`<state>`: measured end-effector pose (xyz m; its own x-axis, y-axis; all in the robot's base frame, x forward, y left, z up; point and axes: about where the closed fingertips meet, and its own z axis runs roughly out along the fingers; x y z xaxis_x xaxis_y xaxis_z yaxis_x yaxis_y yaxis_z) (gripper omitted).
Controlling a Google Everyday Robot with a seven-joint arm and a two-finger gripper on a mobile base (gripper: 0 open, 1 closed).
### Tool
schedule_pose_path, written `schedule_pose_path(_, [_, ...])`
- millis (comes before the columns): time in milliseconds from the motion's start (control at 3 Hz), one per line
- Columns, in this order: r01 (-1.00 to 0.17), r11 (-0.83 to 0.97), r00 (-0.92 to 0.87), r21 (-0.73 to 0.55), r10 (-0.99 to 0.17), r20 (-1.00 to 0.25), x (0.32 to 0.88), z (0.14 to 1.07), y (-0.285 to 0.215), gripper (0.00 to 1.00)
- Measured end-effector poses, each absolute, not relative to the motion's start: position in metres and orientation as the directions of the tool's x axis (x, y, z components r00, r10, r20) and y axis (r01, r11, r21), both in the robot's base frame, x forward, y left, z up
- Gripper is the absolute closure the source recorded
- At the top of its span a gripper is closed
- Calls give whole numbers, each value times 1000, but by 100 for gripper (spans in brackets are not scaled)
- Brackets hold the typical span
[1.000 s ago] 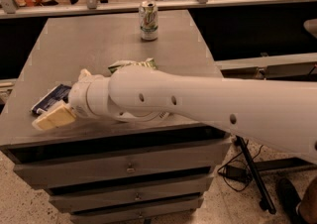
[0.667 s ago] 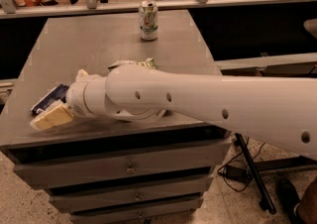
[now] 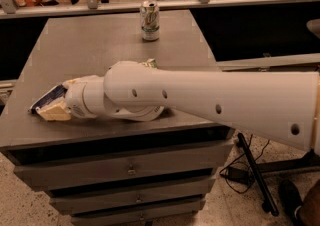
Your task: Move rxbar blueberry near 7up can
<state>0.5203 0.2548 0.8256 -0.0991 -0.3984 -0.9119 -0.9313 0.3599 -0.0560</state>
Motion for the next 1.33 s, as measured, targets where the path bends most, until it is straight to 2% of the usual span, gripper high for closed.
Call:
schedule_pose_path(667, [-925,372,-87,-76,-404,-911,523,835,251,93])
schedule_pose_path(1000, [-873,465,-40,-148,-370,-928,546,873,226,100])
schedule_pose_path(1333, [-793,566,2,-227,-369,-929,574,902,184,100])
